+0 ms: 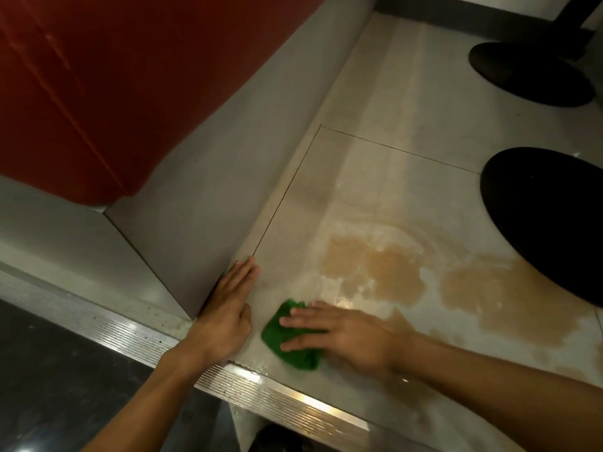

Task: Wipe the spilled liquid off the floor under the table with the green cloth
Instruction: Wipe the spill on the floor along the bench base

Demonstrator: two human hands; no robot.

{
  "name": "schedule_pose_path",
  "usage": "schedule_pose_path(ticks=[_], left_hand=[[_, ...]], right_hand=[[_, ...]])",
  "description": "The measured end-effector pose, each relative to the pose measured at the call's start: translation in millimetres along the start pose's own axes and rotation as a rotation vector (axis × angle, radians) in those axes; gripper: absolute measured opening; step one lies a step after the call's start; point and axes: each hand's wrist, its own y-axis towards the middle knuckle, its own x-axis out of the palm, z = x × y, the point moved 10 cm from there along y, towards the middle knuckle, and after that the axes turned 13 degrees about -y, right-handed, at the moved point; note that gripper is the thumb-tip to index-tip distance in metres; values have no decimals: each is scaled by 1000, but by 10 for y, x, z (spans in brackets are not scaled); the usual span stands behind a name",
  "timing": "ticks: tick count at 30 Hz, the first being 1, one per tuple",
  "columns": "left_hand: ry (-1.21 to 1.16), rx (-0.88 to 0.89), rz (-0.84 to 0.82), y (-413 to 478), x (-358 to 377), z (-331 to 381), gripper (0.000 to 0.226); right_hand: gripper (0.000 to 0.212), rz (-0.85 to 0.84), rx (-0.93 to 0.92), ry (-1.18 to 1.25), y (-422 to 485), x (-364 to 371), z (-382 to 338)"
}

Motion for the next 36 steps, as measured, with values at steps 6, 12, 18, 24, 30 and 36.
schedule_pose_path(ticks=[6,12,18,24,30,36], left_hand=[[-17,-9,22,4,-37,62,60],[-7,-17,26,-14,-38,54,63],[9,-1,47,-9,-14,35,61],[23,1,237,65,-132,195,62],[39,42,243,450,-125,444,60],[220,23,135,873,16,299,81]], right_hand=[[48,90,427,-67,216,-289,1033],[47,152,701,-49,249,-428,1302],[48,178,502,-34,100,-273,526],[37,206,557,274,-14,-335,467],[21,586,841,848,-297,-674,1043],[27,853,1213,436,-1326,-1295,1910]])
